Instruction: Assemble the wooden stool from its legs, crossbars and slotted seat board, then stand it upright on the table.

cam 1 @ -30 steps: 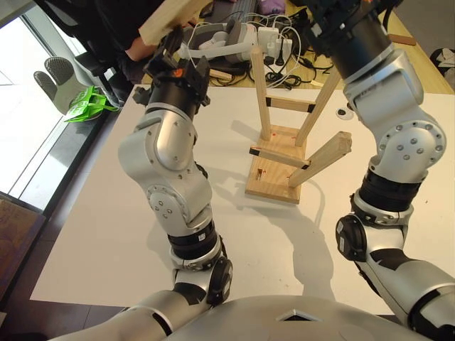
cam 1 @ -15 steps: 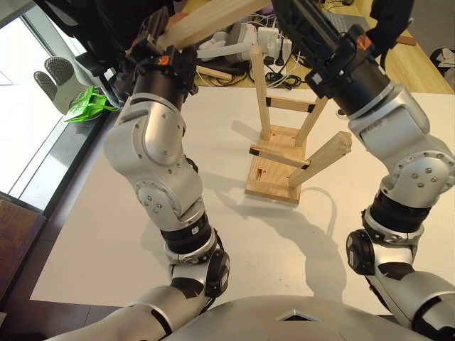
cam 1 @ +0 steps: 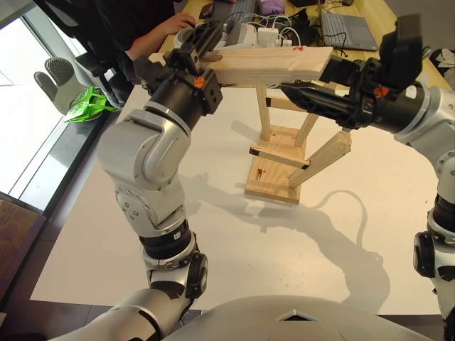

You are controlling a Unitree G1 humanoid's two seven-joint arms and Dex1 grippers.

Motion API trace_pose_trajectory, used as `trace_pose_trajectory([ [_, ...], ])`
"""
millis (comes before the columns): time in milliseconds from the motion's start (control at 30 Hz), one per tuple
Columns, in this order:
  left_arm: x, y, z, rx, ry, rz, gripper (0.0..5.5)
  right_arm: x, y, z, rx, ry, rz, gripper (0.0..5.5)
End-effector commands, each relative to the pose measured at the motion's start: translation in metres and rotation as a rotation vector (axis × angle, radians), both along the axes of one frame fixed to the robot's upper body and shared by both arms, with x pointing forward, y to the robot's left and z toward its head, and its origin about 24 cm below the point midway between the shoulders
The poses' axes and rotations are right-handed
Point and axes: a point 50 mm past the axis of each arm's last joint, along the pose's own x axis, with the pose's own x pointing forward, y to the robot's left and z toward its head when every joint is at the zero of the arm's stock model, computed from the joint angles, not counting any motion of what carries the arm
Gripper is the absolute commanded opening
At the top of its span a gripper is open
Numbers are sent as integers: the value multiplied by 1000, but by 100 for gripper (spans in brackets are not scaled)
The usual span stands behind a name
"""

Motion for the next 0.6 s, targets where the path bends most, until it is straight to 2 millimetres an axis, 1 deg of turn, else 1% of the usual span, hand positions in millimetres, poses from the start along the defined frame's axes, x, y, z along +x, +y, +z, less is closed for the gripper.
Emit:
trace_pose_trajectory([
  [33, 2, 14, -2, 39, 12, 50, 149, -5, -3, -3, -54, -25, 56, 206],
  [133, 6, 24, -4, 55, 27, 90, 111, -8, -4, -5, -71, -30, 75, 206],
  [267, 10, 35, -6, 72, 36, 130, 104, -11, -8, -8, -94, -33, 84, 202],
  [367, 11, 40, -5, 90, 32, 143, 103, -12, -9, -9, -112, -37, 88, 195],
  [467, 12, 44, -2, 135, -1, 165, 101, -12, -8, -14, -161, -70, 52, 140],
  [500, 12, 45, -1, 156, -11, 170, 101, -11, -8, -15, -175, -79, 37, 136],
  [600, 13, 50, 6, 238, -72, 195, 101, -11, -9, -18, -210, -68, 39, 183],
])
